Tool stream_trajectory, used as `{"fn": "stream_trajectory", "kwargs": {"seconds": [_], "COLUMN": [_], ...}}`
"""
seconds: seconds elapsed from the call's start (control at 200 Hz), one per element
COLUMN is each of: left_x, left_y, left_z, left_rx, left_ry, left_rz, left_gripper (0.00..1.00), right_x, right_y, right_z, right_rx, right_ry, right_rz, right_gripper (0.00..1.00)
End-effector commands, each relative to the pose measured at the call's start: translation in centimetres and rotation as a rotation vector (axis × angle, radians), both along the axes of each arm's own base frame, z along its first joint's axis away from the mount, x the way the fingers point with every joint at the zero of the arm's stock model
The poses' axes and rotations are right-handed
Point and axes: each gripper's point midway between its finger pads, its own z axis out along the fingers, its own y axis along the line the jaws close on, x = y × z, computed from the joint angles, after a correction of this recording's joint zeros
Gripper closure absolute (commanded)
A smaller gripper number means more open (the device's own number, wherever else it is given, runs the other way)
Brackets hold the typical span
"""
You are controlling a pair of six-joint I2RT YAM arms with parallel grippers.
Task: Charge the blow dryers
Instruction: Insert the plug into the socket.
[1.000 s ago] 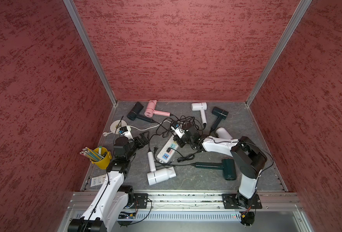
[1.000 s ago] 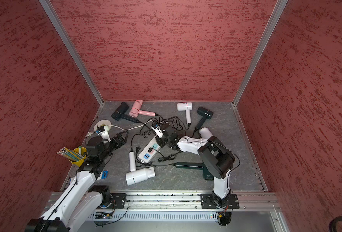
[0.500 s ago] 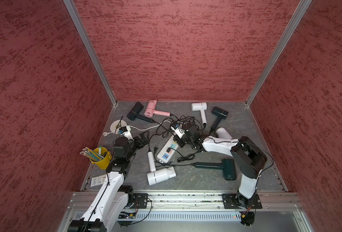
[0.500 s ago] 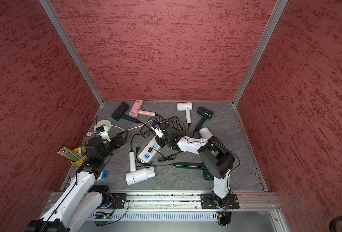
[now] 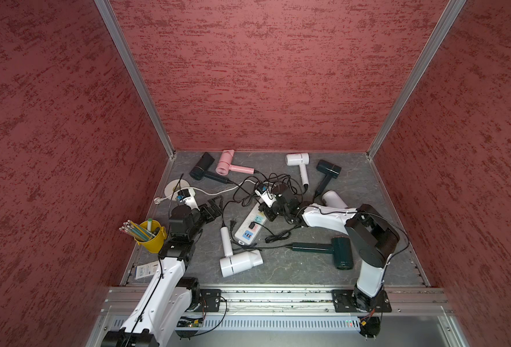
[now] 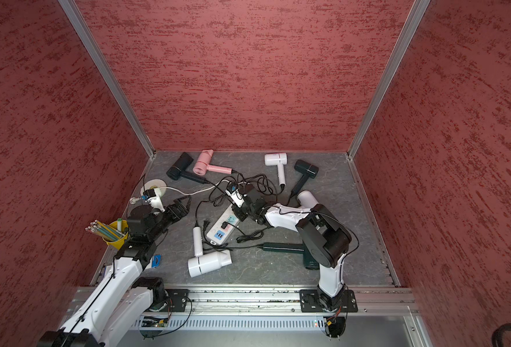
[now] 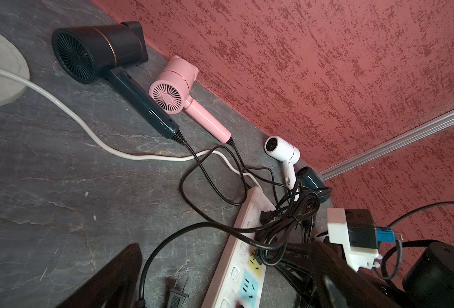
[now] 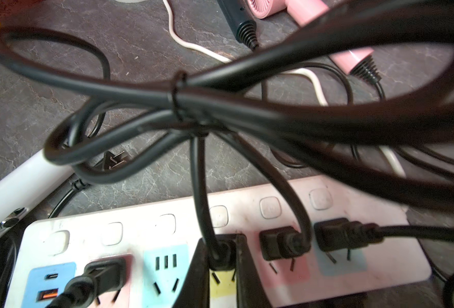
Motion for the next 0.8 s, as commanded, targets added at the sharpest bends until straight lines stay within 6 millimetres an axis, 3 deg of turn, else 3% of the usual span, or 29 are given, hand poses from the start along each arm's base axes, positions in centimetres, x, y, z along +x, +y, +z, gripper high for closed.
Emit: {"fn": "stream_trajectory", "kwargs": {"seconds": [0.0, 0.19, 0.586, 0.791], "left_x": [-0.2, 0.0, 0.0, 0.0], "left_y": [0.3, 0.3, 0.1, 0.1], "left_z": [-0.4, -0.6, -0.6, -0.6], "left_rx": [0.010, 0.008, 0.005, 0.004], "left_ry": [0.003, 0.008, 0.009, 0.007], "left_rz": [0.012, 0.007, 0.000, -0.002], "left_gripper": [0.00, 0.00, 0.00, 0.00], "right_x": [-1.7, -1.2, -0.5, 0.0], "right_y": [0.4, 0.2, 0.1, -0.1], "right_z": [0.8, 2.0, -0.9, 0.3], "right_rx": [0.023, 0.051, -0.009, -0.005], "right_ry": [0.008, -0.026, 0.012, -0.022], "right_rz": [0.050, 0.017, -0.012, -0.028], "right_gripper": [1.00, 1.00, 1.00, 1.00]}}
